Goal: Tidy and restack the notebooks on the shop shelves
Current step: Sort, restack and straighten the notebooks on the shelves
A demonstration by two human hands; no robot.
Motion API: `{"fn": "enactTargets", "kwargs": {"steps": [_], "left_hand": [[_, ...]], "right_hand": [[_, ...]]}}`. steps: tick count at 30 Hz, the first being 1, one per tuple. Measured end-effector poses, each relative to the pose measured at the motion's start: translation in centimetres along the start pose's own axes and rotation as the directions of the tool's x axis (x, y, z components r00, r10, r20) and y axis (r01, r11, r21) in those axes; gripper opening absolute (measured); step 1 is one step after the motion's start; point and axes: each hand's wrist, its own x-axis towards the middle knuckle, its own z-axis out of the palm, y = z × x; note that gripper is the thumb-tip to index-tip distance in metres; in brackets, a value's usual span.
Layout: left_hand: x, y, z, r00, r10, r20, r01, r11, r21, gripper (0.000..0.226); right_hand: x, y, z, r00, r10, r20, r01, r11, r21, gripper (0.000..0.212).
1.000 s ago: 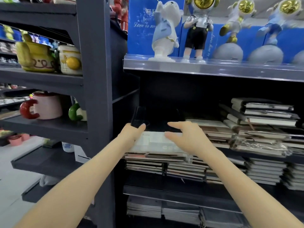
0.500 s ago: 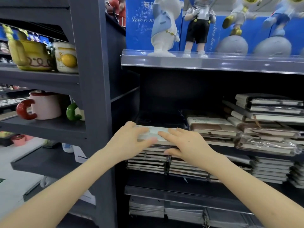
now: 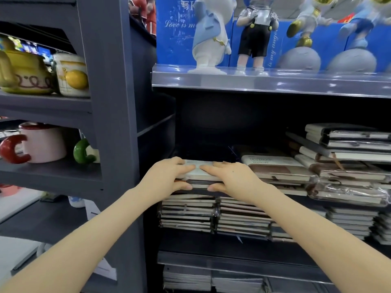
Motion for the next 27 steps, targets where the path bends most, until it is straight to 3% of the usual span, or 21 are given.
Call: {"fn": "enactTargets", "kwargs": {"steps": [7, 15, 19, 24, 27], "left_hand": [[3.9, -1.9, 1.3, 0.987, -0.150, 0.055, 0.159, 0.955, -0.251, 0.061], [5.6, -3.2, 2.5, 0.984, -0.170, 0.060, 0.180, 0.934, -0.309, 0.058], [5.5, -3.1, 2.5, 0.983, -0.173, 0.066, 0.185, 0.941, -0.282, 0.060], [5.6, -0.4, 1.2, 0.986, -0.160, 0.052, 0.161, 0.987, -0.016, 0.063], [6.0, 3.3, 0.4, 0.998, -0.052, -0.047, 0.047, 0.994, -0.103, 0.059]], "right_hand": [[4.1, 1.8, 1.3, 0.989, 0.102, 0.108, -0.112, 0.990, 0.091, 0.064], [5.6, 2.3, 2.2, 0.979, 0.161, 0.123, -0.182, 0.965, 0.188, 0.065], [5.0, 1.6, 1.5, 0.975, 0.175, 0.135, -0.194, 0.971, 0.138, 0.065], [1.4, 0.3, -1.2, 0.975, 0.192, -0.109, -0.192, 0.981, 0.017, 0.060], [-2.3, 1.0, -2.5, 0.915, 0.229, -0.333, -0.212, 0.973, 0.087, 0.047]]}}
